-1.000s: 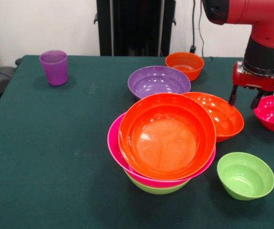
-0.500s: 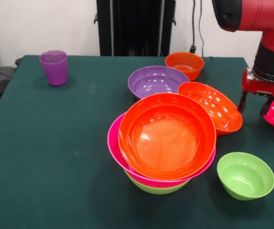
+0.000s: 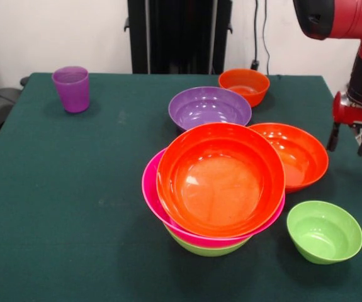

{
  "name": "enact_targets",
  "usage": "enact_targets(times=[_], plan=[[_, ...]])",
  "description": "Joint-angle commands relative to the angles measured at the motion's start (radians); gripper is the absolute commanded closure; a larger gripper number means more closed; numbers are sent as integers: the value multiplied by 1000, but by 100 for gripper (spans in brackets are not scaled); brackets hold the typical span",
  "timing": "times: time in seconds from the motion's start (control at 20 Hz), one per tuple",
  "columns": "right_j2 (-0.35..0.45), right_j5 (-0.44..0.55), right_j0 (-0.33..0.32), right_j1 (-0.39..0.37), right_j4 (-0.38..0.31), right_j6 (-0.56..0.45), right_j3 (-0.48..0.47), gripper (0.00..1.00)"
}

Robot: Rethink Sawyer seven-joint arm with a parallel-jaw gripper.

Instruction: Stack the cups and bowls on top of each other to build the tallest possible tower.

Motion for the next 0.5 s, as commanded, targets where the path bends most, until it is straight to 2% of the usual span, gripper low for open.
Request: enact_targets(times=[0.05, 0.5], plan=[[35, 29, 10, 45, 39, 200, -50, 0], [25, 42, 18, 49, 53, 192, -60, 0]])
